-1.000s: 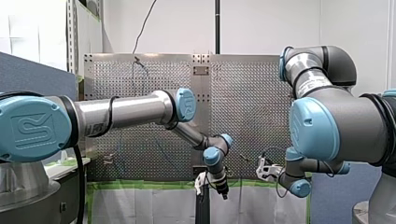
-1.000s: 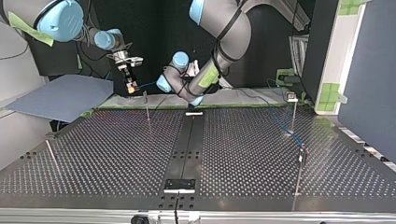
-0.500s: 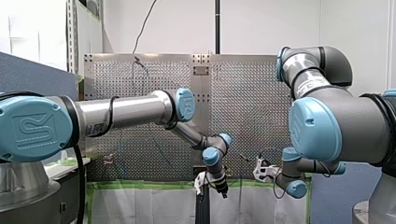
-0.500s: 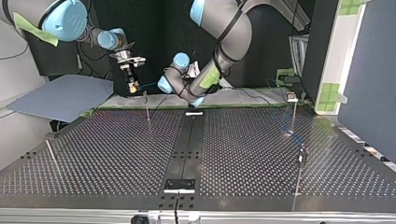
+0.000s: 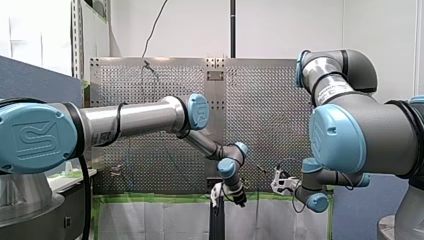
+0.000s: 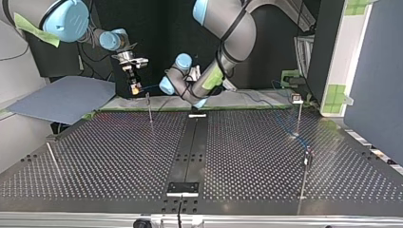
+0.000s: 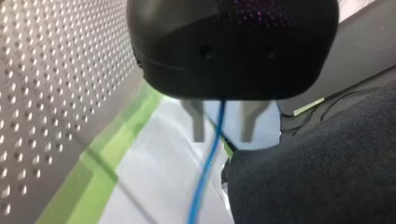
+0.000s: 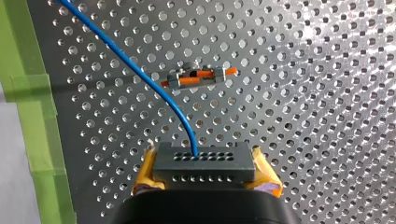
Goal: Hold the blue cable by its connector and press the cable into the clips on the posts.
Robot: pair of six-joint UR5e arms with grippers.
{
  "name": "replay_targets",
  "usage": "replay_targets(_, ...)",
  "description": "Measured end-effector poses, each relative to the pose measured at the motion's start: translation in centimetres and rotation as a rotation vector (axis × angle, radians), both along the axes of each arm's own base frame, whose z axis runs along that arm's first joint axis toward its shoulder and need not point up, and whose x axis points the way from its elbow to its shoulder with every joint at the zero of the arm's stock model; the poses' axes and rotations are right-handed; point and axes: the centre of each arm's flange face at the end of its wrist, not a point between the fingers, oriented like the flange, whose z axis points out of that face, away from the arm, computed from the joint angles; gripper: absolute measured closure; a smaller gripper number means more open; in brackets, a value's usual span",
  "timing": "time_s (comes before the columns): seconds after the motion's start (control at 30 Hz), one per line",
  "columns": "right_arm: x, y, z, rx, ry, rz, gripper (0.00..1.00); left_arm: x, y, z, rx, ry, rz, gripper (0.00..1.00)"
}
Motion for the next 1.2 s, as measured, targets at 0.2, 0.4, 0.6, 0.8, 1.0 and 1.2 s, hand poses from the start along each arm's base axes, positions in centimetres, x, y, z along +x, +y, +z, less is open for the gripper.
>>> replay_targets(0.2, 0.0, 0.0, 0.0, -0.001, 0.001, 0.000, 1.00, 0.0, -1.0, 0.0, -0.032, -0.041, -0.026, 1.00)
replay_targets(0.4, 0.0, 0.0, 0.0, -0.002, 0.001, 0.000, 1.00, 0.1, -1.2, -0.5, -0.069, -0.070, 0.016, 1.00)
replay_targets(0.6, -0.4, -0.2, 0.0, 0.000, -0.001, -0.008, 1.00, 0.5, -1.4, -0.3, -0.068, -0.118, 0.011, 1.00)
replay_targets(0.8, -1.2, -0.6, 0.0, 0.005, -0.008, -0.022, 1.00, 0.8, -0.9, 1.8, -0.021, -0.164, 0.013, 1.00)
replay_targets(1.0, -2.3, -1.4, 0.1, 0.017, -0.022, -0.054, 1.00, 1.2, -0.5, 4.0, -0.001, -0.229, 0.033, 1.00)
replay_targets(1.2, -3.2, -2.2, 0.2, 0.031, -0.030, -0.072, 1.00, 0.5, -1.0, 6.4, 0.011, -0.300, 0.043, 1.00)
